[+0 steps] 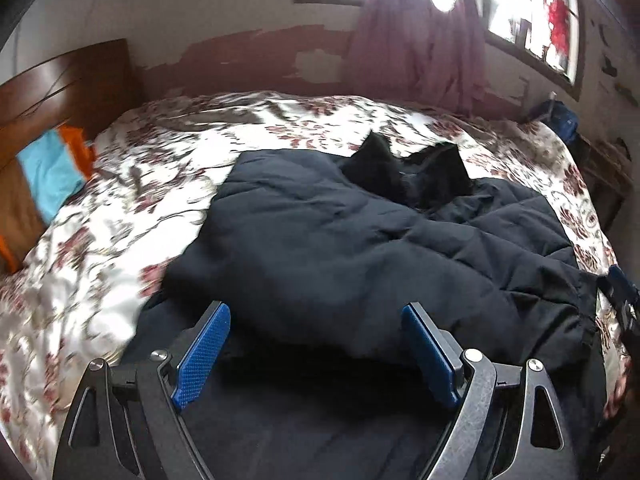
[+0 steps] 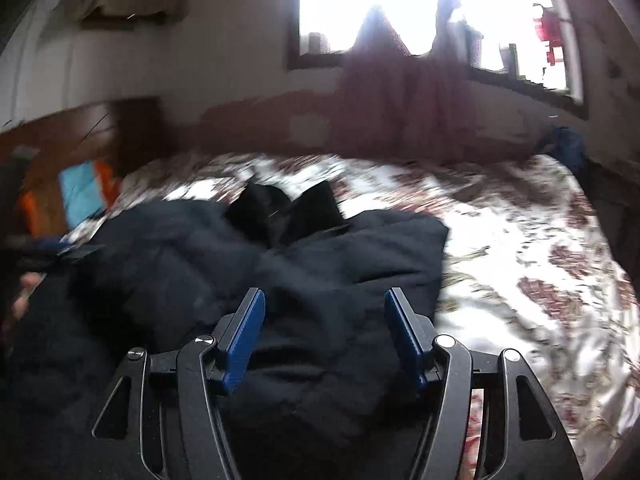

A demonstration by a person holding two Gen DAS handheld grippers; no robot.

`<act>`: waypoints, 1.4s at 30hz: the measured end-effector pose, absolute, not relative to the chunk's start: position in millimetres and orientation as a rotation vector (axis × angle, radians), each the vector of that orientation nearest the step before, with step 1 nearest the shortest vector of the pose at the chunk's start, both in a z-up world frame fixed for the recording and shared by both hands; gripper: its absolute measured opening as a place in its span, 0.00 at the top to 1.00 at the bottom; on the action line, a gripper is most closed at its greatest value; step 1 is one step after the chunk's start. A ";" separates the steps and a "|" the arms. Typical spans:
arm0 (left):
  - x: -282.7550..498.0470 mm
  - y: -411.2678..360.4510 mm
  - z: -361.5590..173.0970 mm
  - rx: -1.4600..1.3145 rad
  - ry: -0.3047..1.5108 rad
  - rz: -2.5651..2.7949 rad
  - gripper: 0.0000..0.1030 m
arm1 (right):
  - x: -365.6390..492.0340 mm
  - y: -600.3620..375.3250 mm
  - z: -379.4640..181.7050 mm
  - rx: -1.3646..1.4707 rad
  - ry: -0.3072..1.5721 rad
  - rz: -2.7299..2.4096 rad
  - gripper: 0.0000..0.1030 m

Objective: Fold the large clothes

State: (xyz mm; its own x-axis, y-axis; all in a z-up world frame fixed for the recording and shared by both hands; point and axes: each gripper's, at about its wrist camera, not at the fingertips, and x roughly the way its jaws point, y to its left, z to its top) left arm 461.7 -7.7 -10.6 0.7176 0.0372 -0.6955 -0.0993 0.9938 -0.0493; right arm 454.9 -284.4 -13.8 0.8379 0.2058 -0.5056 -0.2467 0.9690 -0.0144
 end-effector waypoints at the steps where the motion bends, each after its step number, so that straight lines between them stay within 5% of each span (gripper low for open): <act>1: 468.6 -16.3 -13.9 -0.072 0.775 0.064 0.16 | 459.1 -278.7 -20.6 -0.094 0.567 0.260 0.45; 20: 500.4 -72.0 -74.8 0.266 0.873 0.062 0.07 | 483.9 -262.4 -68.0 -0.166 0.741 0.248 0.43; 27: 489.8 -71.7 -80.7 0.283 0.769 0.077 0.01 | 483.9 -256.0 -70.5 -0.183 0.744 0.276 0.28; 42: 482.6 -68.9 -82.6 0.275 0.706 0.070 0.00 | 482.3 -248.1 -72.9 -0.226 0.751 0.279 0.17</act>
State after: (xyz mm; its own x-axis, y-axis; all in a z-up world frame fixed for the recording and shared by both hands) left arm 482.6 -68.9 -82.6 0.7605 0.1557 -0.6303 0.0291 0.9617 0.2727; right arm 482.3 -248.1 -72.9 0.6974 0.1682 -0.6966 -0.3281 0.9392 -0.1017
